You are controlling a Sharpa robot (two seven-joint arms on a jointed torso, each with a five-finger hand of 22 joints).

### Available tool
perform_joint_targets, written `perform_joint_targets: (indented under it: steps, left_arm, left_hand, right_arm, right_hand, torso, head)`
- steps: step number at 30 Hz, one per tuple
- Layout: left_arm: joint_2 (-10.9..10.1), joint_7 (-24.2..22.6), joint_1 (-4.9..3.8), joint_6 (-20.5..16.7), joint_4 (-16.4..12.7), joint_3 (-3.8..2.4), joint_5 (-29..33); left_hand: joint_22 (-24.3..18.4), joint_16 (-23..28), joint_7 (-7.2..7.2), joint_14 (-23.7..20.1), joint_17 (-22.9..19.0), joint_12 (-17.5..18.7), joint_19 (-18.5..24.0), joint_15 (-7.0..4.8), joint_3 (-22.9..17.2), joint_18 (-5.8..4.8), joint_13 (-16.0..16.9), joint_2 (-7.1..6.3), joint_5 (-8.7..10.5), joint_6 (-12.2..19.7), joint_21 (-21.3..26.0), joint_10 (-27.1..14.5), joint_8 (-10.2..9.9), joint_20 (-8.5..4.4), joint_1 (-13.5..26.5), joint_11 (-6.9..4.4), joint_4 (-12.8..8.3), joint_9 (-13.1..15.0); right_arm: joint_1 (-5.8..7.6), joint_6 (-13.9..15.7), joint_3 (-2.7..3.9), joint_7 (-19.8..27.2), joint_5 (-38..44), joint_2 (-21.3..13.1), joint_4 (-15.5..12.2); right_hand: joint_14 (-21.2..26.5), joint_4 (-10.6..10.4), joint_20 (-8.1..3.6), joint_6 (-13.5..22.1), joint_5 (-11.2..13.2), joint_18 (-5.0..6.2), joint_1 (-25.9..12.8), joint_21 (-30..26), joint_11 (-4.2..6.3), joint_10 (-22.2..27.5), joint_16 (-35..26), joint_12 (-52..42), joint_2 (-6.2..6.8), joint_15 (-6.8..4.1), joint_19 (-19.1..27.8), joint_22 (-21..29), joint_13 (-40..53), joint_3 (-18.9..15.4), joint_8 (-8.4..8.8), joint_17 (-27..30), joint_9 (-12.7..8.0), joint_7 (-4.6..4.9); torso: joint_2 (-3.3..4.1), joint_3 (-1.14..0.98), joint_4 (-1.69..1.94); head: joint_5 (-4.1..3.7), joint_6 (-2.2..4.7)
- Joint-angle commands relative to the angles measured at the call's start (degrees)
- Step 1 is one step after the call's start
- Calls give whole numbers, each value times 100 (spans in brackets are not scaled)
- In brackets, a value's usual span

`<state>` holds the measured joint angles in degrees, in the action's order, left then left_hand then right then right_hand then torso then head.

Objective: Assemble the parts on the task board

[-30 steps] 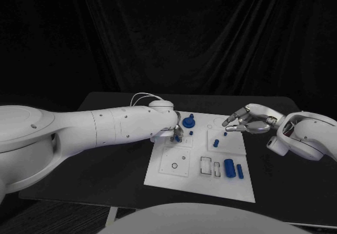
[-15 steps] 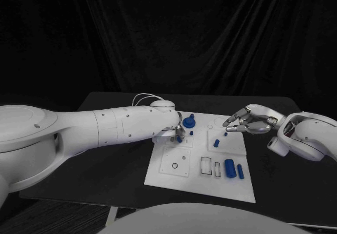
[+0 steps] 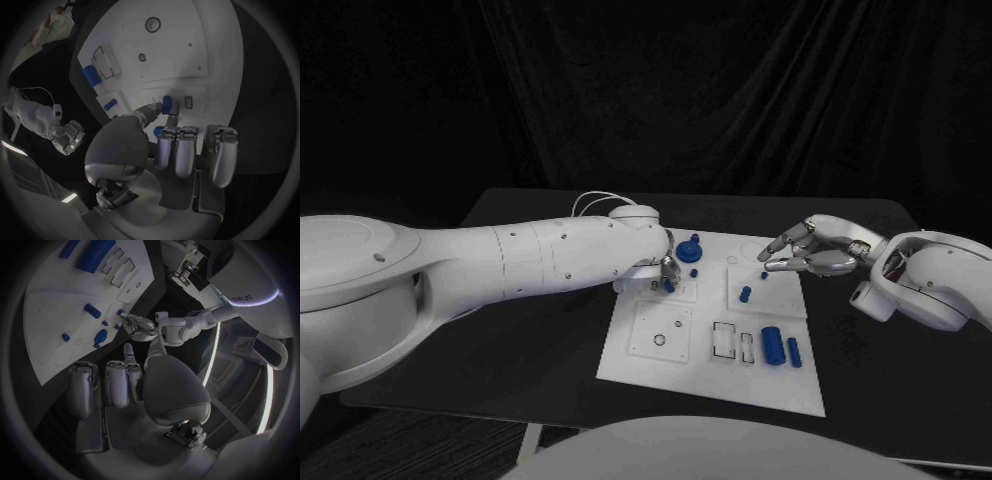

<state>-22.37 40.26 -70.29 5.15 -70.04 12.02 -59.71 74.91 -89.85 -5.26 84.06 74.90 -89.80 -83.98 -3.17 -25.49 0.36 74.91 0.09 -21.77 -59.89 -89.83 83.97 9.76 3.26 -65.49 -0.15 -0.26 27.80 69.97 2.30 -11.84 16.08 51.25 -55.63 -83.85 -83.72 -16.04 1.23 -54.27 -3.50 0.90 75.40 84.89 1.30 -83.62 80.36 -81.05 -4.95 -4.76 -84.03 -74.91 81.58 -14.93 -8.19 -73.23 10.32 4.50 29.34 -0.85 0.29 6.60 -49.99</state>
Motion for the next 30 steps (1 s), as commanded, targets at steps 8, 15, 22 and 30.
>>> perform_joint_targets:
  steps: [8,15,22,30]
  left_arm:
    - [23,199,51,109,6,13,106]
    - [29,195,56,111,11,13,106]
    - [30,193,60,117,26,13,106]
    - [20,197,63,127,58,13,106]
  left_hand:
    - [1485,-15,134,594,1510,-20,-584,-49,438,-29,1509,-19,840,-97,1,603,-136,-47,179,-43,351,-109]
    - [1470,-15,99,594,1510,-20,-574,-29,748,-24,1509,-68,1238,-88,14,603,-251,-34,372,-14,689,-212]
    - [1457,-15,88,594,1510,-20,-564,-18,949,-20,1509,-96,1398,-118,25,603,-305,-22,485,-2,908,-268]
    - [1407,-15,85,594,1510,-20,-528,-18,1006,-4,1509,-85,1375,-124,67,603,-325,-20,509,-1,979,-286]
  right_arm:
    - [-19,-81,3,-92,-9,-5,13]
    - [-27,-97,3,-89,-9,-5,19]
    - [-39,-121,3,-89,-9,-5,33]
    - [-54,-142,3,-93,-9,-13,42]
  right_hand:
    - [-320,43,34,-4,-28,51,53,-24,-10,-251,-39,30,-3,-6,-342,-1322,-371,-2,11,12,-10,13]
    - [-321,45,34,0,-29,51,56,-24,-10,-252,-38,28,-4,-6,-342,-1322,-368,-3,13,9,-11,13]
    - [-319,47,35,4,-31,51,62,-25,-9,-252,-44,26,-5,-6,-342,-1321,-366,-5,16,20,-13,14]
    - [-319,47,35,4,-31,51,62,-25,-9,-252,-44,26,-5,-6,-342,-1321,-366,-5,16,20,-13,14]
  torso:
    - [-1,-1,0]
    - [-1,0,1]
    - [-1,-1,0]
    - [1,0,-1]
  head:
    - [1,-1]
    - [-5,-1]
    - [-8,-1]
    - [-26,-1]
